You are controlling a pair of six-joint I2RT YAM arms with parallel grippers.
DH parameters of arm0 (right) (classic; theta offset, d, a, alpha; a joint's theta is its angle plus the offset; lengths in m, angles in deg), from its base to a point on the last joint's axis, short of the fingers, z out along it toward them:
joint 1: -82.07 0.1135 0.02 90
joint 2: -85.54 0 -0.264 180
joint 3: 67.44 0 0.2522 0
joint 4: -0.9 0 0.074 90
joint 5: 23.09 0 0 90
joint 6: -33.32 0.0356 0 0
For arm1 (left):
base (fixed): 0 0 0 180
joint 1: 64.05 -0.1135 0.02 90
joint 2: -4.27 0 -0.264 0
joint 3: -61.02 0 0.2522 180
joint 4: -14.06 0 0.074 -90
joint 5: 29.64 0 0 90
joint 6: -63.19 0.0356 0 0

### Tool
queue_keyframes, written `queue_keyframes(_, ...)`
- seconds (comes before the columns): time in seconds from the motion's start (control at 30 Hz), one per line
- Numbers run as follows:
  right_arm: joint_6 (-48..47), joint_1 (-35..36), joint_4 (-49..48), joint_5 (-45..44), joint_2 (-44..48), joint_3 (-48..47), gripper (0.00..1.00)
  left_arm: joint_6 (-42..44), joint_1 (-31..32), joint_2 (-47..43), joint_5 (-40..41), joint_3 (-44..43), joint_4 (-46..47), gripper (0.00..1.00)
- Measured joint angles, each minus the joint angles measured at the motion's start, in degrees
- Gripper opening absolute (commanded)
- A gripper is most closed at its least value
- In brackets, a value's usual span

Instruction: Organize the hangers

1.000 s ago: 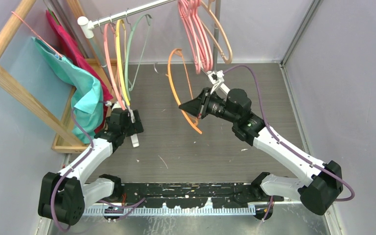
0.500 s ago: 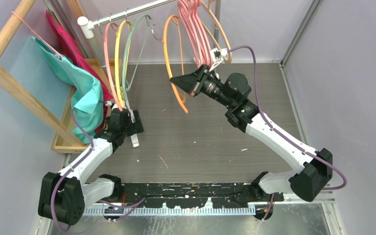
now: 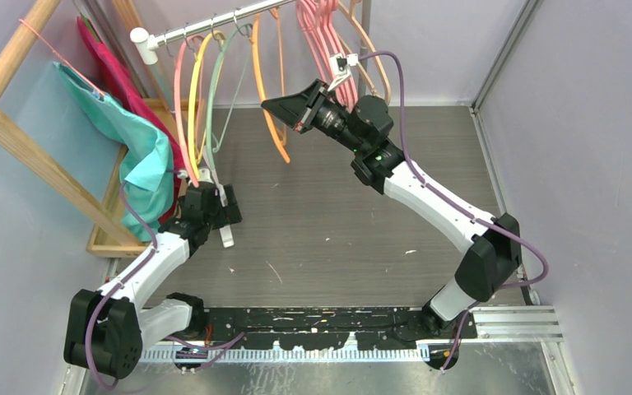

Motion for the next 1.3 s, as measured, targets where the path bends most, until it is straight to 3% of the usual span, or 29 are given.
queue_keyframes(0.43,0.83,-0.02,-0.48,0.00,-9.99,-9.88,0.01,0.00,0.00,0.00,-0.04,0.02,0.00,0.98)
queue_keyframes(0.7,2.86,-1.09,-2.23,0.26,-12.87,-9.16,0.03,0.00,0.00,0.00,-0.07,0.00,0.00,0.98)
queue_keyframes(0.77,3.37,-1.57,-3.30,0.46,-12.90,-8.70,0.14,0.00,0.00,0.00,-0.07,0.00,0.02,0.98)
queue_keyframes(0.87,4.02,-2.38,-4.57,0.59,-12.90,-7.96,0.38,0.00,0.00,0.00,-0.07,0.02,0.02,0.98)
queue_keyframes(0.93,3.76,-2.69,-4.72,0.50,-12.85,-7.21,0.83,0.00,0.00,0.00,-0.04,0.00,0.02,0.98)
queue_keyframes(0.97,3.50,-2.82,-4.68,0.33,-12.76,-6.75,0.98,0.00,0.00,0.00,-0.04,0.00,0.02,0.98)
queue_keyframes(1.3,-5.05,-2.60,1.31,-3.37,-2.05,5.88,1.00,0.00,0.00,0.20,-0.07,0.00,0.02,0.98)
